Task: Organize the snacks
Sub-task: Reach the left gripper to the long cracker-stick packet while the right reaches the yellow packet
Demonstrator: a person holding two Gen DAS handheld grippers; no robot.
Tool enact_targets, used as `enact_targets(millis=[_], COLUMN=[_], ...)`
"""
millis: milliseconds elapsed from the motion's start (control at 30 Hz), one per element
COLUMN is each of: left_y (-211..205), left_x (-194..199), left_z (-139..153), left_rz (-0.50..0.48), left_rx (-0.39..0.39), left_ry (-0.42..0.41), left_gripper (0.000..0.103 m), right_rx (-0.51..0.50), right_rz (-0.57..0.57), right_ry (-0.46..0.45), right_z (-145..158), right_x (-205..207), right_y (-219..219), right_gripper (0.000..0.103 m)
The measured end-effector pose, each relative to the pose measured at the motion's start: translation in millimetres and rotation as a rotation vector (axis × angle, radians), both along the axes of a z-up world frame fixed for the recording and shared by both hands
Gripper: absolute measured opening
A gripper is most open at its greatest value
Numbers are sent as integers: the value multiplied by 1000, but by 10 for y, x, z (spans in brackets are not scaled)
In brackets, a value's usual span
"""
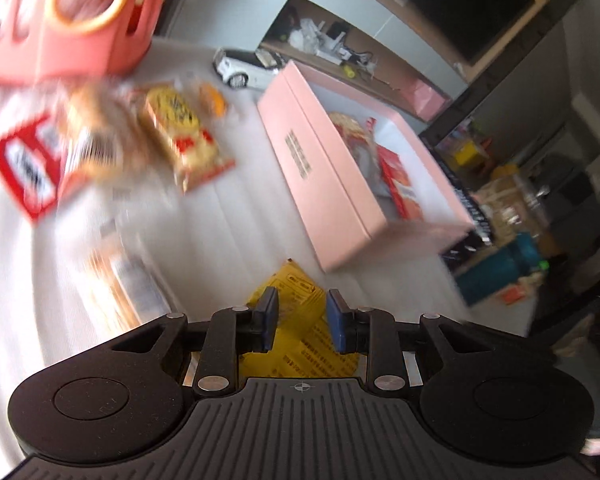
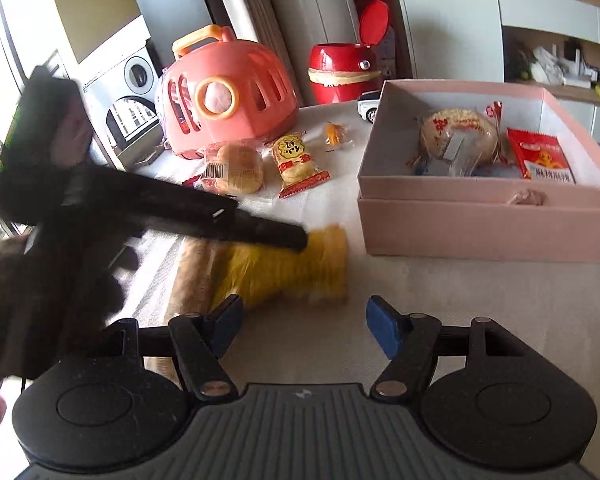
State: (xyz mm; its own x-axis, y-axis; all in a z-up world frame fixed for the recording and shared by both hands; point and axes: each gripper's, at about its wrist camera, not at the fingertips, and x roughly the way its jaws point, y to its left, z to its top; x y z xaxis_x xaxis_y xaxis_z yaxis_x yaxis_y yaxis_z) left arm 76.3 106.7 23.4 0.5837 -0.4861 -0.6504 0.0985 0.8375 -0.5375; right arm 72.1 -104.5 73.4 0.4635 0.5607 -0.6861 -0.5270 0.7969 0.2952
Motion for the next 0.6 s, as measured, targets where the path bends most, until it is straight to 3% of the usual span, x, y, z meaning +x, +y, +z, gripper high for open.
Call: enact_targets(millis=[100,233,300,400,600], left_y=[45,123,229,399,446], left_x=[-213,-528,-623,-662,-611], left_z=[93,312,349,261,100], left_rz=[34,157,236,318,335], left_rx=[-4,131,172,147,90], left_ry=[-46,-149,-133,-63,-11], left_gripper=[29,29,29,29,29], right_rx=[-20,-12,-16,-43,-149], right_rz=[-6,-21,-20,-10,-27], right_ry=[5,-4,-30,-76,-155], right_z=[-5,69,108,145,29], right_x=[-24,-76,-79,-57,84], right_y=[21,41,99,253,626], right_gripper=[69,69,69,69,69])
